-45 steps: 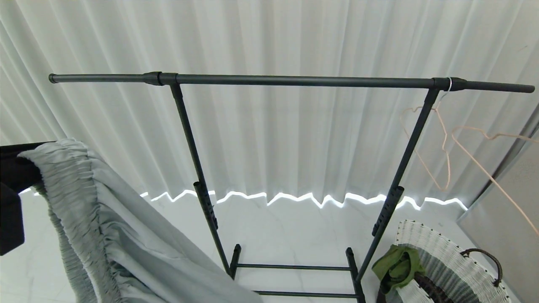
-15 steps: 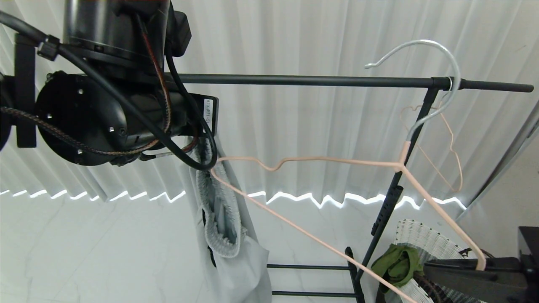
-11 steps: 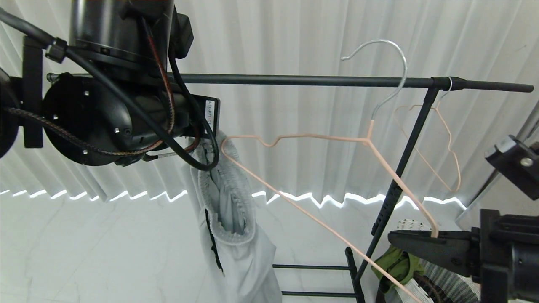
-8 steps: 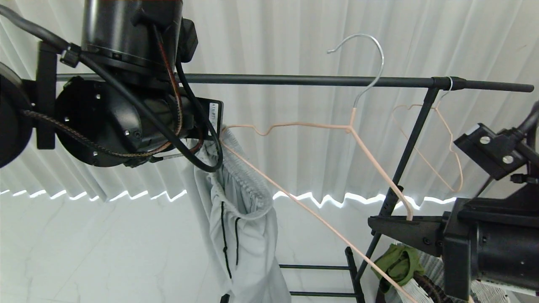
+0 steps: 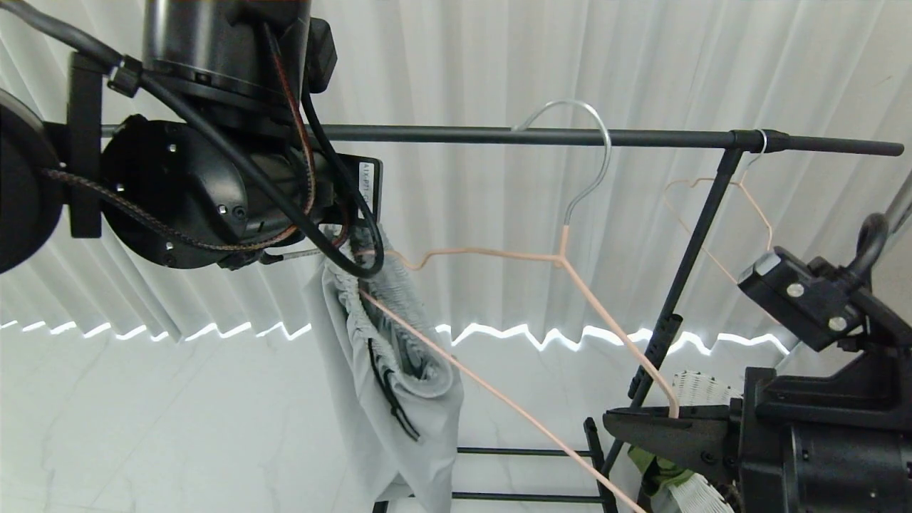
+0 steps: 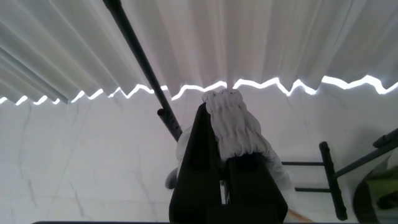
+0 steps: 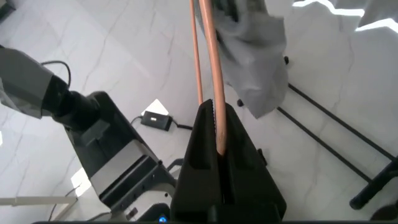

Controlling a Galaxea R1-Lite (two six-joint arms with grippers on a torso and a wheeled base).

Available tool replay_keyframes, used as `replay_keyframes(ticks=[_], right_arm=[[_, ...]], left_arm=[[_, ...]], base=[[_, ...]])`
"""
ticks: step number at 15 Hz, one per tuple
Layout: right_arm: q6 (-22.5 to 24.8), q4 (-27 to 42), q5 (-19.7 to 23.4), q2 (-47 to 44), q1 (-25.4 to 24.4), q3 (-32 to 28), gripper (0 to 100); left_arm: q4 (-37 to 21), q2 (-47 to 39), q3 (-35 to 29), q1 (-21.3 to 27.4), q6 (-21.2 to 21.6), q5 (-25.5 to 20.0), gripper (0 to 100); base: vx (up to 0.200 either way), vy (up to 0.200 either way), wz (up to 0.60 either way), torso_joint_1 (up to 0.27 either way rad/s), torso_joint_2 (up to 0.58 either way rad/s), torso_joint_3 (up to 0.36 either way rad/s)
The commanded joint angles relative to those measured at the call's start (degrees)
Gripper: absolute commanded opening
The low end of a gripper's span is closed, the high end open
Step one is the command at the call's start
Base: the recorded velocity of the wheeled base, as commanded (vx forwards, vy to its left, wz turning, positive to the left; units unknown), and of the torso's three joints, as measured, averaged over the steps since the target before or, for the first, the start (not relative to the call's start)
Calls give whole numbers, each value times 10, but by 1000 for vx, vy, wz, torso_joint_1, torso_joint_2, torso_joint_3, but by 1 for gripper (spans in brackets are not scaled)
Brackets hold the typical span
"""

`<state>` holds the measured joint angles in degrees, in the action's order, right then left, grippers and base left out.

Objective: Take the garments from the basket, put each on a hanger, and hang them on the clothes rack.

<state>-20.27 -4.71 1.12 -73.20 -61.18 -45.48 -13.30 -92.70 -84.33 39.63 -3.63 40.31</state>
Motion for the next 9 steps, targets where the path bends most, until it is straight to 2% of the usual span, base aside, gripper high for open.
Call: replay_keyframes(ticks=[1,4,7,9], right_arm=[[1,-7,-2,-1,-1,8,0],[0,-56,-19,-16,2,9,0],[-3,-81,-54,-26,4,9,0],[-3,-94,-55,-24,2,9,0]], left_arm=[[0,2,-2,0,-1,0,0],[0,2,-2,5,-1,0,0],[0,4,-1,14,-1,0,0],[-1,4,0,18,-2,0,0]], base=[[0,0,0,0,0,0],[0,0,0,0,0,0],[0,0,0,0,0,0],[0,0,0,0,0,0]])
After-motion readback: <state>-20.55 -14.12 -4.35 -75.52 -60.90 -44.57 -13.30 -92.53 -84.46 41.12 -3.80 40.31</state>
